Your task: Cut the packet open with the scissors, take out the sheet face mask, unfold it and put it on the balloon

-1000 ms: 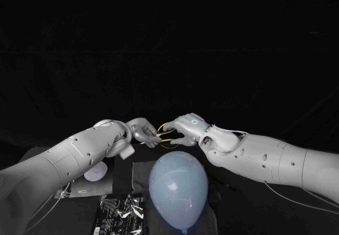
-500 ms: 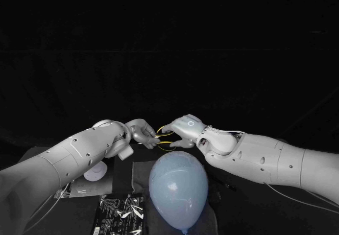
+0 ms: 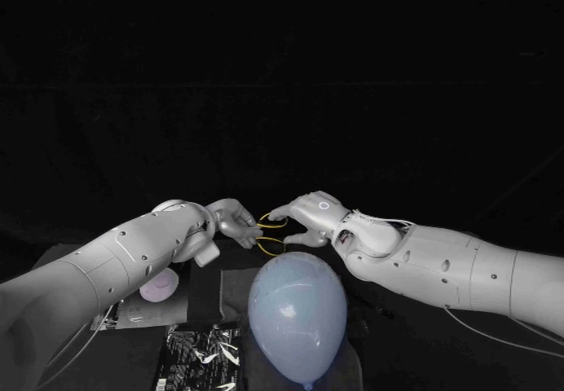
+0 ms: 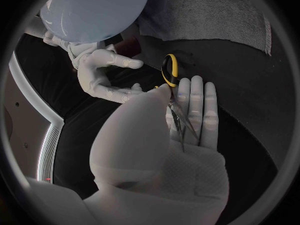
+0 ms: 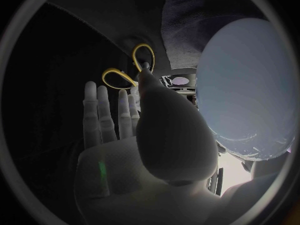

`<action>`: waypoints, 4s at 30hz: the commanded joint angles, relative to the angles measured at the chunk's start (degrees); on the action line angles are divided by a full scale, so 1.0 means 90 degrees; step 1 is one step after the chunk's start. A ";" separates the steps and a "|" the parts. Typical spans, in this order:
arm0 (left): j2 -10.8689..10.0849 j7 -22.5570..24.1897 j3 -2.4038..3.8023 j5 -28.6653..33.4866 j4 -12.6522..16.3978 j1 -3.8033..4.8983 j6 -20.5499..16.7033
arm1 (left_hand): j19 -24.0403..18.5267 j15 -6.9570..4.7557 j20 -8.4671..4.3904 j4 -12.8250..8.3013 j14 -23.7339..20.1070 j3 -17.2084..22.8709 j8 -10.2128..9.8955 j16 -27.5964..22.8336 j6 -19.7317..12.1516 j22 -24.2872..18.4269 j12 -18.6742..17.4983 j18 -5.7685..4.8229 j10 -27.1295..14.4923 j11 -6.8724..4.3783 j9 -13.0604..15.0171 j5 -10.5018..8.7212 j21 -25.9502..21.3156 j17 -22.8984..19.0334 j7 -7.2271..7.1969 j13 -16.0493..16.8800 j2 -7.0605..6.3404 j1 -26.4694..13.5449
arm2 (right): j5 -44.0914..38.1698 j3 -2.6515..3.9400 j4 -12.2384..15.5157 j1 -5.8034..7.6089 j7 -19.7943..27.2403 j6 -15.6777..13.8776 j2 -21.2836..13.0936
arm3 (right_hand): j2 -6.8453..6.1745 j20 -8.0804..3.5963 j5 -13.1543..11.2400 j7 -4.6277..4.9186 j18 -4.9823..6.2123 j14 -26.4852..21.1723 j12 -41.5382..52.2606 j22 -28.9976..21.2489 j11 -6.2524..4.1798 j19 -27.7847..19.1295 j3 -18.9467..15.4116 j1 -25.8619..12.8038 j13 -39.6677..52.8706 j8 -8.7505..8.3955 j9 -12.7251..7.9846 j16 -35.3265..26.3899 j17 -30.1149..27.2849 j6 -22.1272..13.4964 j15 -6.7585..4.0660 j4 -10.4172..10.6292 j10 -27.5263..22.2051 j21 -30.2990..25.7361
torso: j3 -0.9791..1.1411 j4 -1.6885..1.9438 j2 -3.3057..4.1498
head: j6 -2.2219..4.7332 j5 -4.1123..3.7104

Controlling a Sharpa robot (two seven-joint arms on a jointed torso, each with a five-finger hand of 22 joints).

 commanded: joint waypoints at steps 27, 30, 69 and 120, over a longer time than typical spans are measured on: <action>-0.0450 0.0482 0.0000 0.1834 0.0508 0.0000 -0.0985 | 0.0036 -0.0020 -0.0010 -0.0377 0.0002 0.0406 0.0022 0.0013 -0.0002 0.0005 -0.0051 0.0073 0.0205 -0.0190 0.0060 -0.0017 0.0042 0.0026 -0.0018 -0.0004 -0.0001 -0.0011 | 0.6203 0.0047 0.0085 0.0098 0.1207 -0.0396 -0.0544 | 0.0225 0.0477 0.0005 0.1625 0.0105 0.0874 -0.0027 -0.3327 0.1632 -0.0992 0.0241 0.0010 -0.0006 0.0033 -0.0546 -0.0995 -0.0895 0.0460 0.0219 -0.0036 0.0866 -0.0022 | -0.0015 0.0021 0.0003 | 0.0052 -0.0008; -0.0559 0.0636 0.0000 0.2121 0.0638 -0.0001 -0.1149 | 0.0036 -0.0019 -0.0009 -0.0377 0.0001 0.0410 0.0023 0.0012 -0.0003 0.0004 -0.0052 0.0073 0.0205 -0.0190 0.0063 -0.0017 0.0042 0.0028 -0.0018 -0.0004 -0.0001 -0.0017 | 0.6739 0.0048 0.0139 0.0102 0.1127 -0.0111 -0.0625 | 0.0222 0.0481 0.0009 0.1673 0.0083 0.0806 -0.0042 -0.3429 0.1661 -0.1025 0.0162 -0.0079 -0.0013 0.0009 -0.0589 -0.1084 -0.0955 0.0423 0.0252 -0.0041 0.0835 -0.0032 | -0.0019 0.0031 -0.0017 | 0.0054 -0.0021; -0.0816 0.1015 -0.0002 0.2910 0.1463 -0.0017 -0.1174 | 0.0024 -0.0007 0.0007 -0.0382 -0.0032 0.0470 0.0026 -0.0017 -0.0031 -0.0001 -0.0071 0.0067 0.0185 -0.0188 0.0105 -0.0018 0.0038 0.0044 -0.0030 -0.0010 -0.0014 -0.0093 | 0.8995 0.0034 0.0261 0.0032 0.1093 0.0802 -0.0168 | 0.1234 0.0479 -0.0011 0.1728 -0.0058 0.0622 0.0064 -0.4344 0.1722 -0.1434 -0.1170 -0.0263 0.0017 0.0189 -0.0960 -0.1474 -0.1403 0.0494 0.0370 -0.0224 0.0735 -0.0010 | -0.0018 0.0041 -0.0003 | 0.0096 -0.0038; -0.0807 0.1101 -0.0002 0.1301 0.1374 -0.0011 -0.1811 | -0.3004 0.0900 0.0181 -0.0321 -0.3130 -0.1317 -0.1112 -0.0871 -0.1331 -0.0192 -0.0103 -0.0406 -0.2448 0.0485 -0.0462 -0.0020 -0.0845 -0.0816 0.0215 -0.0048 -0.0936 -0.0680 | 0.8014 0.0043 0.0189 0.0041 0.0204 0.0351 -0.0263 | 0.1042 0.0125 -0.0012 0.1061 0.0137 0.1908 0.0265 -0.4015 0.0990 -0.0161 0.2672 -0.0560 0.0026 0.1404 -0.0092 -0.0474 -0.0609 0.1615 -0.0255 -0.1287 0.2877 0.0757 | -0.0018 0.0042 0.0001 | 0.0049 -0.0052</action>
